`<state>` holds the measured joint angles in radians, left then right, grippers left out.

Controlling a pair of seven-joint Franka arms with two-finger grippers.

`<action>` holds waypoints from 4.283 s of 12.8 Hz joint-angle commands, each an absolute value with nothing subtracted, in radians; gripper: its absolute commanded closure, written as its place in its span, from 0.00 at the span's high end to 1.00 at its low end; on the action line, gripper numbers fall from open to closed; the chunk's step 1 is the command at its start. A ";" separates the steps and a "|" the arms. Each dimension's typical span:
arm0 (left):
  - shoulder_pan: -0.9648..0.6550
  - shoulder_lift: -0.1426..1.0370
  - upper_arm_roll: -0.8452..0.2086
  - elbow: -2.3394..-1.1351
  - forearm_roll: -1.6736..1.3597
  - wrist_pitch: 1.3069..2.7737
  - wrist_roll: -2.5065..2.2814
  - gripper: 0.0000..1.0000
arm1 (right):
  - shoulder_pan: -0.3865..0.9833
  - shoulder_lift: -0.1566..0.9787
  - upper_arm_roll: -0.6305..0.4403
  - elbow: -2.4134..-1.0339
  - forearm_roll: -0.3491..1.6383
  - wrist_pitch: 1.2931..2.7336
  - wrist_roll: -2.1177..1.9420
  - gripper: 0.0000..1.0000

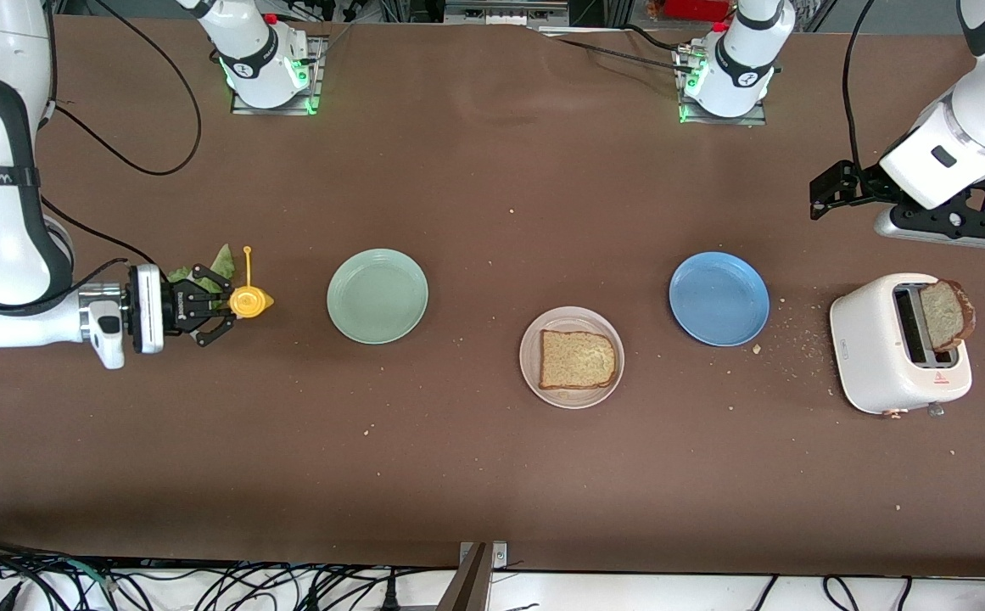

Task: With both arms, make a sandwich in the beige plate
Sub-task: 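Carry the yellow bottle back beside the green plate with the right gripper, then lower the yellow bottle onto the table and open the right gripper, then move the right gripper down over the green lettuce leaf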

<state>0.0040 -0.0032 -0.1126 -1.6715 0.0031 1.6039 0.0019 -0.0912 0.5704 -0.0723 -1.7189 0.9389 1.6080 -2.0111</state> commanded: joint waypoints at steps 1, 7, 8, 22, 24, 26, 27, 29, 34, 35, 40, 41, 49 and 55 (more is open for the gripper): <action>0.008 0.003 -0.117 -1.646 0.023 1.582 0.003 1.00 | -0.135 0.538 -0.058 -1.863 1.000 1.600 -2.197 0.00; 0.008 0.003 -0.117 -1.646 0.023 1.582 0.003 1.00 | -0.209 0.696 -0.055 -1.902 1.078 1.549 -2.506 0.00; 0.008 0.003 -0.117 -1.646 0.023 1.582 0.003 1.00 | -0.207 0.701 -0.054 -1.898 1.083 1.557 -2.525 0.00; 0.006 0.003 -0.117 -1.646 0.023 1.580 0.003 1.00 | -0.207 0.782 -0.069 -1.801 1.080 1.566 -2.436 0.87; 0.006 0.003 -0.117 -1.646 0.023 1.580 0.003 1.00 | -0.209 0.781 -0.098 -1.741 1.014 1.549 -2.320 0.94; 0.006 0.003 -0.117 -1.646 0.023 1.580 0.003 1.00 | -0.209 0.776 -0.126 -1.691 0.945 1.537 -2.232 0.95; 0.008 0.003 -0.117 -1.646 0.023 1.580 0.003 1.00 | -0.209 0.769 -0.135 -1.668 0.916 1.537 -2.182 0.95; 0.006 0.003 -0.117 -1.646 0.023 1.582 0.003 1.00 | -0.207 0.715 -0.143 -1.654 0.830 1.539 -2.058 0.95; 0.008 0.003 -0.117 -1.646 0.023 1.580 0.003 1.00 | -0.202 0.526 -0.146 -1.619 0.562 1.542 -1.636 0.97; 0.006 0.003 -0.117 -1.646 0.023 1.580 0.003 1.00 | -0.195 0.505 -0.144 -1.596 0.511 1.540 -1.549 0.97; 0.006 0.003 -0.117 -1.646 0.023 1.580 0.003 1.00 | -0.123 0.344 -0.135 -1.566 0.240 1.558 -1.046 0.98; 0.006 0.003 -0.117 -1.646 0.023 1.580 0.003 1.00 | -0.097 0.322 -0.135 -1.566 0.180 1.568 -0.923 0.98; 0.006 0.003 -0.117 -1.646 0.023 1.580 0.003 1.00 | 0.029 0.318 -0.133 -1.768 0.006 1.820 -0.271 0.99; 0.006 0.003 -0.117 -1.646 0.023 1.580 0.003 1.00 | 0.055 0.272 -0.109 -2.110 0.003 2.198 -0.126 0.99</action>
<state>0.0040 -0.0032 -0.1127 -1.6713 0.0031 1.6031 0.0019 0.0460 0.3354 -0.1130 -1.9813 0.0263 2.0959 -0.1661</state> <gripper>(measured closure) 0.000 0.009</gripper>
